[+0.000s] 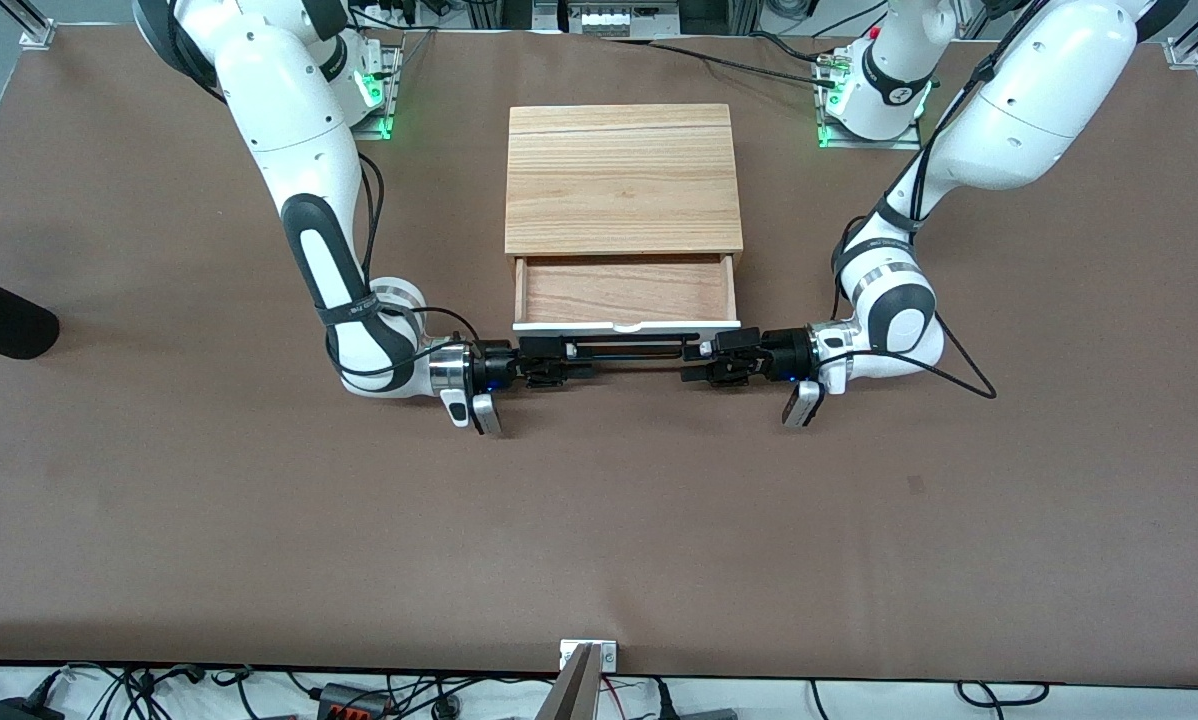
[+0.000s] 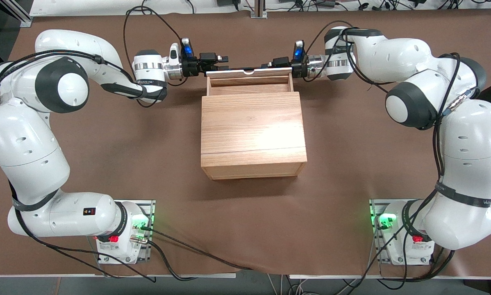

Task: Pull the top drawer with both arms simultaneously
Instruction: 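Pull the handle outward with both grippers, sliding the drawer open, then open both grippers and draw them back from the handle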

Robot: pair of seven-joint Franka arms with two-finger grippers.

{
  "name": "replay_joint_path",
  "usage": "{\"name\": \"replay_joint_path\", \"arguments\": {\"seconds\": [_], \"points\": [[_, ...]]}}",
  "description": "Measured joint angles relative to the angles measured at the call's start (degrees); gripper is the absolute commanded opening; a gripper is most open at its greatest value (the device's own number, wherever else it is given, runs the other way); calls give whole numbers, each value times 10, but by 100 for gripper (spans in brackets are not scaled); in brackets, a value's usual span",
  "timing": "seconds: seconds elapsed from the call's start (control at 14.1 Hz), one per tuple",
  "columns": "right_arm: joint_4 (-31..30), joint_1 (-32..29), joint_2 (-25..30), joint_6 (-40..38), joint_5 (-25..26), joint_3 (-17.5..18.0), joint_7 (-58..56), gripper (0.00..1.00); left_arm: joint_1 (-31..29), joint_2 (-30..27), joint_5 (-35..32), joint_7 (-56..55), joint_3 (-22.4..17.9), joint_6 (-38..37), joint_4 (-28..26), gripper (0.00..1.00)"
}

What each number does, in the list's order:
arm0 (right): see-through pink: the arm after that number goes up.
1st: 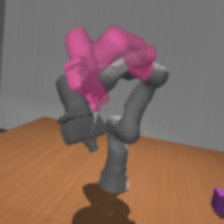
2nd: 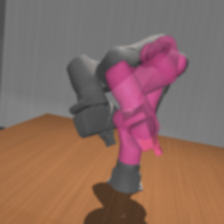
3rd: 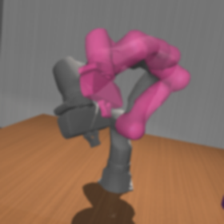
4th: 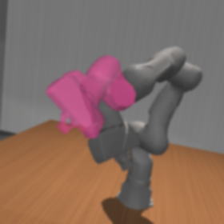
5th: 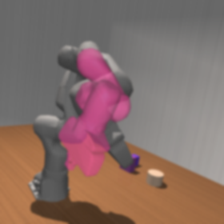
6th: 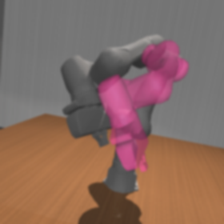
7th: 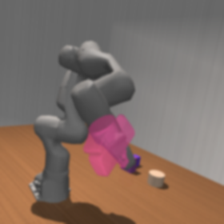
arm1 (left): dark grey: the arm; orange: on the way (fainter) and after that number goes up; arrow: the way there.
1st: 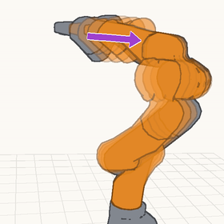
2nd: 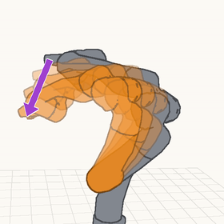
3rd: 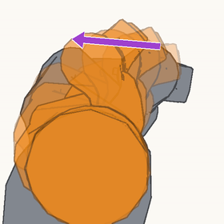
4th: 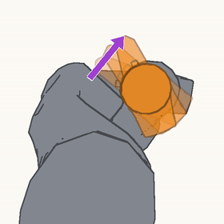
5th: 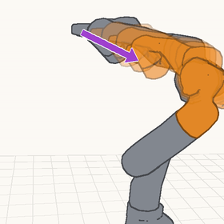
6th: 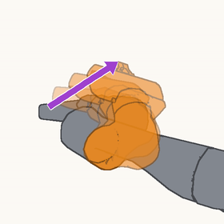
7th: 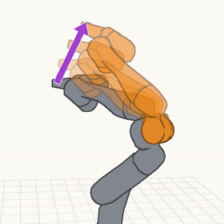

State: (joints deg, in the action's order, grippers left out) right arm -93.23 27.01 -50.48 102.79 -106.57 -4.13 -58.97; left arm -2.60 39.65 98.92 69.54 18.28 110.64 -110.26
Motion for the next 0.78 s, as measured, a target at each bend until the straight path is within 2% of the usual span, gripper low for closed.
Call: {"name": "replay_joint_path", "arguments": {"seconds": [0.5,0.64,0.78], "points": [[47,-1,2,2,4,-7,35,100,-2,-1,0,2,0,-2,1,100],[69,-1,10,2,48,-25,81,100,-4,-2,-3,2,-1,-2,4,100],[102,-2,26,1,119,-49,155,100,-6,-2,-55,-14,-5,-2,22,100]]}}
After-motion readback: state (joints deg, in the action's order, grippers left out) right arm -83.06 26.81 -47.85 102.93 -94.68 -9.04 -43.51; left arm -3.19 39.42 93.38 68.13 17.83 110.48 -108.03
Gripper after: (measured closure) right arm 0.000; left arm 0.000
